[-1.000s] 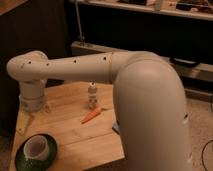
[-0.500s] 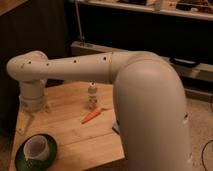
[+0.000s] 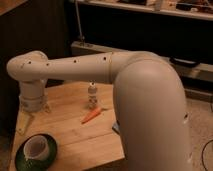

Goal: Move the arm in a circular motion

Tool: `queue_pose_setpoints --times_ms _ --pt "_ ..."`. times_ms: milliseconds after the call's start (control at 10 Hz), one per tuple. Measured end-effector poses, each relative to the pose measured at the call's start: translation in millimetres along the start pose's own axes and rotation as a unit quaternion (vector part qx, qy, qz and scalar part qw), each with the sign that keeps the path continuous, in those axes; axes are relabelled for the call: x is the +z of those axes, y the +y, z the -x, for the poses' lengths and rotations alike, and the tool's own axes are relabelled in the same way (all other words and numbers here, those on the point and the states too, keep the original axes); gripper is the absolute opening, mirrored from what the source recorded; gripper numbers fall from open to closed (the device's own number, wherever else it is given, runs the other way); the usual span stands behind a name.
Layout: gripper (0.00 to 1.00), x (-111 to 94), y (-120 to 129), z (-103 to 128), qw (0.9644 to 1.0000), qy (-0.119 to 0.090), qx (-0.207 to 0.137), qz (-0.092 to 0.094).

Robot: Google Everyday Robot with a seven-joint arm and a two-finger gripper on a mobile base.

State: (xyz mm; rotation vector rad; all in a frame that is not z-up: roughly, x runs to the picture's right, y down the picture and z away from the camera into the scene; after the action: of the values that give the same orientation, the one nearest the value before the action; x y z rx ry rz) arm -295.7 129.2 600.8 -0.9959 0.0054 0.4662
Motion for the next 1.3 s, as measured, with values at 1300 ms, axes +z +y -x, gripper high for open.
queue_pose_setpoints --times_ms 1300 --pt "0.80 -13.4 -17.3 -1.0 0.9998 -0.007 0.002 -0.021"
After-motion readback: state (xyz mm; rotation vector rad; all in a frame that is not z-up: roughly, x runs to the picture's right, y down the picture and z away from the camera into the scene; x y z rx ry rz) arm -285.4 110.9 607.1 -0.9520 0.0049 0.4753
